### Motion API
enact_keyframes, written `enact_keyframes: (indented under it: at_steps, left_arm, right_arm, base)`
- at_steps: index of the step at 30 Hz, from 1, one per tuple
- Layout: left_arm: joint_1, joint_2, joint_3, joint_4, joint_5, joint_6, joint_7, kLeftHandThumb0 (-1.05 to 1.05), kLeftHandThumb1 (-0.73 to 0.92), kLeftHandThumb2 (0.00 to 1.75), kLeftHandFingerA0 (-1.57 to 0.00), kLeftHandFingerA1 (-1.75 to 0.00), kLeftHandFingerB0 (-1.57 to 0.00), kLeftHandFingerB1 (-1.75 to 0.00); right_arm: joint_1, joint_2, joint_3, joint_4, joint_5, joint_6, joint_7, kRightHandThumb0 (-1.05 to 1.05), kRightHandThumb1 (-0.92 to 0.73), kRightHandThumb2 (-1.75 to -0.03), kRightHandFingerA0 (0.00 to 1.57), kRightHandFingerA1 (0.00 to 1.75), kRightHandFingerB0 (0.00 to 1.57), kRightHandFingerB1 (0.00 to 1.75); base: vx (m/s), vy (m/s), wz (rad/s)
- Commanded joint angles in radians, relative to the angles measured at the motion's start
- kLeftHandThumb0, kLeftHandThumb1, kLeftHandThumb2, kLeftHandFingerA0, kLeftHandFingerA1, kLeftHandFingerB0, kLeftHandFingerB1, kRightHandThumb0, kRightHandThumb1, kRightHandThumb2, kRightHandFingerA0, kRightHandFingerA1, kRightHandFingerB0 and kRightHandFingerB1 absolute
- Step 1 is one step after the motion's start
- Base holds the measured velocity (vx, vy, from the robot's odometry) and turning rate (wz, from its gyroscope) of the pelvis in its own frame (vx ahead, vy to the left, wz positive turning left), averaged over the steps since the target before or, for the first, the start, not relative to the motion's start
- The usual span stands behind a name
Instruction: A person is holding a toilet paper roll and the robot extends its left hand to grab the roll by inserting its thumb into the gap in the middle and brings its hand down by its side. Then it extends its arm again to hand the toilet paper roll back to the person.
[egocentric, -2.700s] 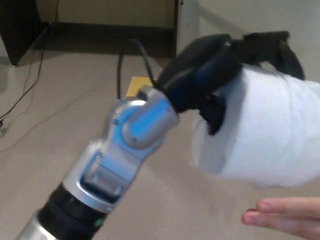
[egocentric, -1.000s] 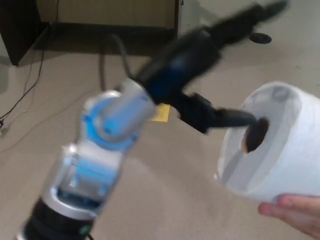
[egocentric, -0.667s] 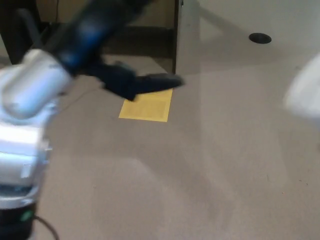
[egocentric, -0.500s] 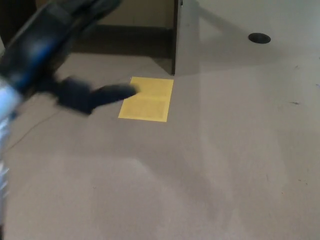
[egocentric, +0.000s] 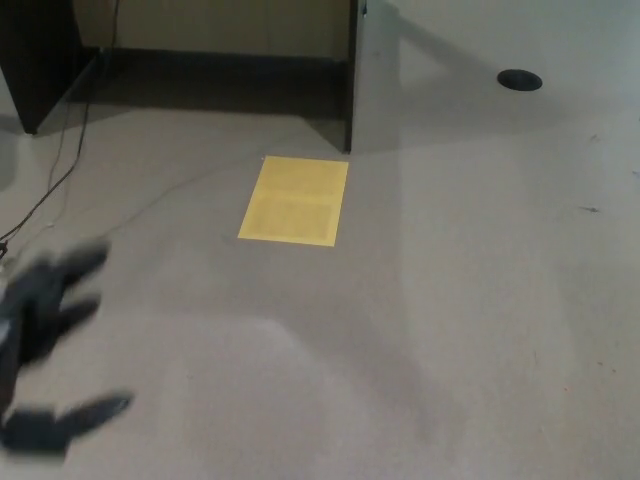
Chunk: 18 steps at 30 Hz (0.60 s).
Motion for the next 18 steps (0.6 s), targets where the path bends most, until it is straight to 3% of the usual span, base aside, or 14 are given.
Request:
enact_keyframes:
  at_steps: [1,5,18]
  left_arm:
    - [0.223,0.015,0.050,0.569,0.098,-0.518,0.228,-0.21,0.48,0.56,-0.15,-0.34,-0.15,-0.28]
    - [0.232,0.041,0.024,0.721,0.113,-0.595,0.267,-0.14,0.53,0.55,-0.15,-0.33,-0.15,-0.26]
    - [0.164,0.098,-0.070,0.938,0.173,-0.615,0.393,-0.14,0.52,0.57,-0.18,-0.34,-0.20,-0.28]
  right_arm:
    - [0.028,-0.027,-0.035,0.009,0.023,-0.019,-0.031,-0.34,-0.66,-0.60,0.65,0.53,0.51,0.41]
    - [0.032,-0.032,-0.033,0.010,0.021,-0.015,-0.032,-0.34,-0.67,-0.60,0.64,0.49,0.50,0.40]
    - [0.019,-0.029,-0.056,0.011,0.041,-0.009,-0.024,-0.34,-0.66,-0.60,0.68,0.55,0.48,0.40]
  base:
    - [0.00,0.000,0.00]
    - [0.00,0.000,0.00]
    - [0.00,0.000,0.00]
